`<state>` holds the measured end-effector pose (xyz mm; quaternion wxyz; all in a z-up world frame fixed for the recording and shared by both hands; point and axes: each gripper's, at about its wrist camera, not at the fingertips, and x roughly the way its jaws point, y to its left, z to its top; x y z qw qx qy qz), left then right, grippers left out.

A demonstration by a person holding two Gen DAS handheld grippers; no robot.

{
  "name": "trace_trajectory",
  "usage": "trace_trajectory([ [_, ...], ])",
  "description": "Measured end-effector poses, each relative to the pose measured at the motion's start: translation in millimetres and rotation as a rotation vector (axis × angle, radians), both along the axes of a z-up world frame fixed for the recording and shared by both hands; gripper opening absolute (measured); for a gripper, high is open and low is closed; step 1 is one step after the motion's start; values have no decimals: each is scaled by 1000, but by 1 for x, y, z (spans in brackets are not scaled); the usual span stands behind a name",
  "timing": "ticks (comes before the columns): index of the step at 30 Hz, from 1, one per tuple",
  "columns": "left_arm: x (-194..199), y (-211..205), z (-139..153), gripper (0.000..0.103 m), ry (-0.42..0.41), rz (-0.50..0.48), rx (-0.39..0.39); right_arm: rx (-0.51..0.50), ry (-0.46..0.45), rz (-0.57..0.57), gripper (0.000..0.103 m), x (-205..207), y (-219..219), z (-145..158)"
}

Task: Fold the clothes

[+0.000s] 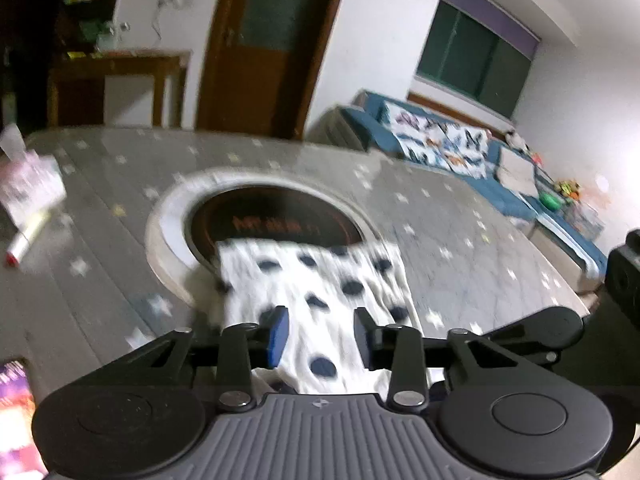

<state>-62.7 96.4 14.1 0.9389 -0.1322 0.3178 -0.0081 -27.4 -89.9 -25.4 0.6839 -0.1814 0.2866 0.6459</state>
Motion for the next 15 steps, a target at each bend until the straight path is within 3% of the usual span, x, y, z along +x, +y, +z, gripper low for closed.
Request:
trace_trajectory([
  [6, -7, -8, -26, 33, 81, -17, 8, 1, 30, -22, 31, 5, -18, 3],
  [15, -14, -21, -29, 33, 80, -31, 82, 104, 97, -140, 37, 60, -28, 34],
])
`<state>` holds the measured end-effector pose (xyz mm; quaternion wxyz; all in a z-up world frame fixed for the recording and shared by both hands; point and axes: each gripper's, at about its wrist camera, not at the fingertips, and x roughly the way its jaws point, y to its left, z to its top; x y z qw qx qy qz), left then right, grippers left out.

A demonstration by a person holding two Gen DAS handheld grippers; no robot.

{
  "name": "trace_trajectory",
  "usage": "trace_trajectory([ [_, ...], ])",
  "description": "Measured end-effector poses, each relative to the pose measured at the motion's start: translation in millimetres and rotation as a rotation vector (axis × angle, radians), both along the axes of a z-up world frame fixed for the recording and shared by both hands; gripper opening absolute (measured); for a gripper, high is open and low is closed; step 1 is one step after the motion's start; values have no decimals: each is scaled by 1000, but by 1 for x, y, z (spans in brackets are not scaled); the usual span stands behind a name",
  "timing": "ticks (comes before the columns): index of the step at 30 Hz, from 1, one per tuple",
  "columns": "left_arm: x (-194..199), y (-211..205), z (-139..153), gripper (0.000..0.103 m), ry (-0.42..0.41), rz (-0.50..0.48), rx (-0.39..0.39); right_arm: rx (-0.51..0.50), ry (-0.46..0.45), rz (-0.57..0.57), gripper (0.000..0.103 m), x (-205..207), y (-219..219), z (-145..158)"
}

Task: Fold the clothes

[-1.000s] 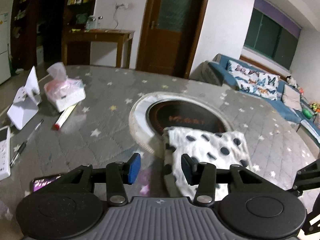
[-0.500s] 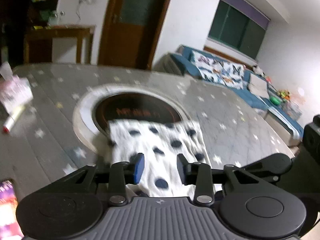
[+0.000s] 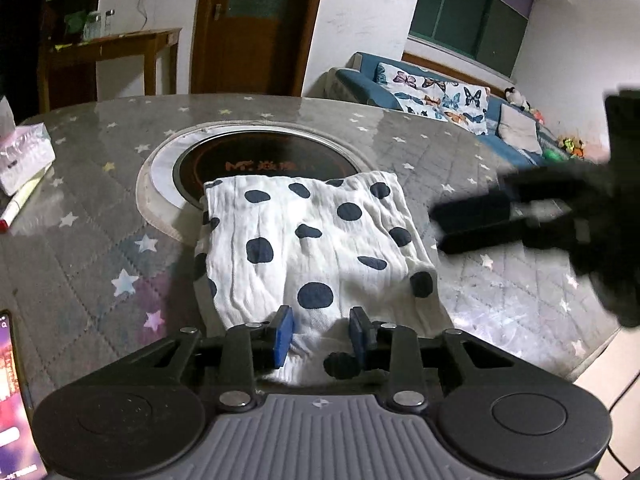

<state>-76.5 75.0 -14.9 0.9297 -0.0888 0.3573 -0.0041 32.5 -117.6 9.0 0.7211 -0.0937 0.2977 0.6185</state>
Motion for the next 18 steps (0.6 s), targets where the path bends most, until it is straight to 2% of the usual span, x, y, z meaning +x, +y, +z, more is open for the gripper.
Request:
trace_trajectory([
  [3, -3, -2, -1, 35, -7, -8, 20, 34, 14, -29, 37, 17, 8, 8],
  [6, -4, -2, -1, 35, -6, -10, 18, 21, -25, -87, 38, 28, 27, 9],
  [8, -3, -2, -1, 35, -5, -9, 17, -33, -55, -117, 38, 35, 47, 0],
  [12, -4, -5, -3, 35, -10, -16, 31, -110, -46, -140, 38, 49, 81, -28],
  [18, -5, -5, -5, 35, -13, -27, 30, -166, -66, -148, 38, 62, 111, -56],
])
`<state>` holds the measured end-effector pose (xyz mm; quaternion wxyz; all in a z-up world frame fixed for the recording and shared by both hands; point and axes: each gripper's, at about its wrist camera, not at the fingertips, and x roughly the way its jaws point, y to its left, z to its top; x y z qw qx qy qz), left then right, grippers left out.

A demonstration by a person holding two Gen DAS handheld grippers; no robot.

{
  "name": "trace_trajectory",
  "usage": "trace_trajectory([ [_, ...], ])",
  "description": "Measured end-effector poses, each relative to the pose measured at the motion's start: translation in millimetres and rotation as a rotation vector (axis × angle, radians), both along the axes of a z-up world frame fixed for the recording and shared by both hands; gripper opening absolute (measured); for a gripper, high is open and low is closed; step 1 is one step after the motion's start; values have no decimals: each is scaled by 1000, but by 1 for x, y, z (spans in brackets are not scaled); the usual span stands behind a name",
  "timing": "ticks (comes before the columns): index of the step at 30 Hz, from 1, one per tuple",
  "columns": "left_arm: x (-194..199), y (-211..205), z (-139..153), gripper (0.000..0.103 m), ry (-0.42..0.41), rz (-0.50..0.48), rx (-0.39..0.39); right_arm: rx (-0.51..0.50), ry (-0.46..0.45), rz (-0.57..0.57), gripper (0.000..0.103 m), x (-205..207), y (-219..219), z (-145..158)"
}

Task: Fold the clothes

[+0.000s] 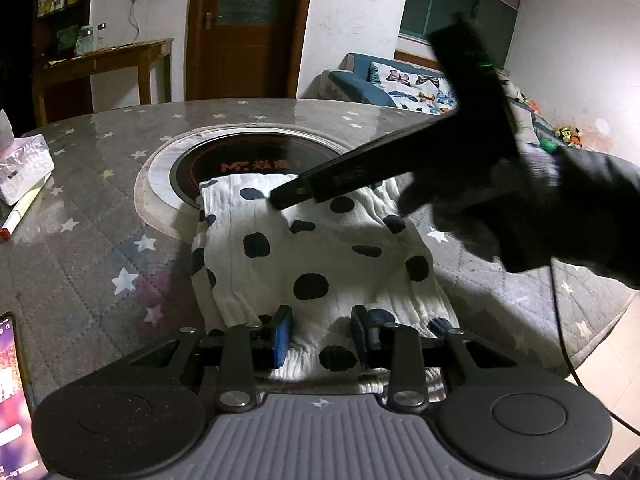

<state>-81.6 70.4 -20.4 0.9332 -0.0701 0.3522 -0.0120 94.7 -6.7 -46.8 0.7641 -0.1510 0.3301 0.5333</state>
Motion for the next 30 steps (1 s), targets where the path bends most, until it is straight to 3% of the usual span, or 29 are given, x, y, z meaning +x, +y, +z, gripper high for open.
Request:
trace_trajectory([
  [9, 1, 3, -2, 35, 4, -9, -14, -41, -29, -96, 38, 32, 18, -15],
  [21, -1, 0, 0, 37, 5, 3, -3, -9, 41, -190, 38, 54, -49, -6],
  [30, -6, -2, 5, 41, 6, 13, 16, 22, 70, -187, 37, 47, -68, -8],
])
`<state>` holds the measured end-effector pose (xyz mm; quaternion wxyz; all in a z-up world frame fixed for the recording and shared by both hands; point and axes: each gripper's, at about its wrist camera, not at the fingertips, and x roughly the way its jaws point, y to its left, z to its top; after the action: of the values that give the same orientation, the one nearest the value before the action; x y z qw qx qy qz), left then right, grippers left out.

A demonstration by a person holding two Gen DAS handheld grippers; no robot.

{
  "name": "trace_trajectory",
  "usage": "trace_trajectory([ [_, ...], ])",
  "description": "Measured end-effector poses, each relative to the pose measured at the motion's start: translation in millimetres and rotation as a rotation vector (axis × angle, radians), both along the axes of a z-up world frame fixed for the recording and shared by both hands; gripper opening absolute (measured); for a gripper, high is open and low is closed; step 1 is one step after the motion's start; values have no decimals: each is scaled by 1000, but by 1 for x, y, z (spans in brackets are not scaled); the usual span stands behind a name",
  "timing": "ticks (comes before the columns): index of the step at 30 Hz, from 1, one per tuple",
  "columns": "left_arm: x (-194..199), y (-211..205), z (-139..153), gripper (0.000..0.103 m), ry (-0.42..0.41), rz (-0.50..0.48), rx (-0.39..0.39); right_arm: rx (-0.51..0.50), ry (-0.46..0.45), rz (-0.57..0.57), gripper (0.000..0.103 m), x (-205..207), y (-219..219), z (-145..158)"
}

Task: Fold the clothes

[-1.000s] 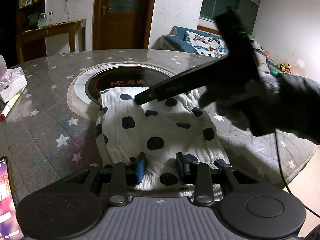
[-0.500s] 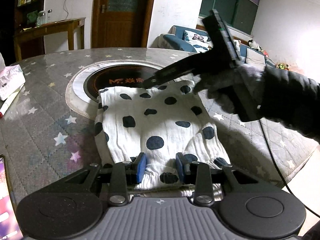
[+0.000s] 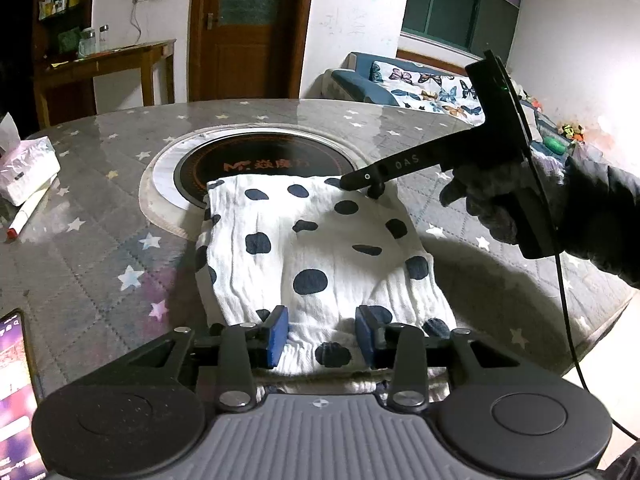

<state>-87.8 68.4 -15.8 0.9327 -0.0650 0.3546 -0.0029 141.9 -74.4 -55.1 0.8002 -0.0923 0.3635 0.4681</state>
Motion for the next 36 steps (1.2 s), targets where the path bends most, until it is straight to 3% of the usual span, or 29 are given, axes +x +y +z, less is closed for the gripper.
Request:
trace_trajectory([
  [8, -13, 1, 9, 47, -11, 10, 25, 27, 29, -23, 36, -4, -16, -3],
  [16, -30, 6, 11, 53, 7, 16, 47, 39, 18, -58, 21, -14, -37, -4],
  [25, -32, 7, -5, 53, 71, 0, 47, 33, -16, -116, 17, -29, -69, -4],
  [36, -6, 11, -20, 47, 63, -28, 60, -24, -98, -251, 17, -62, -119, 0],
])
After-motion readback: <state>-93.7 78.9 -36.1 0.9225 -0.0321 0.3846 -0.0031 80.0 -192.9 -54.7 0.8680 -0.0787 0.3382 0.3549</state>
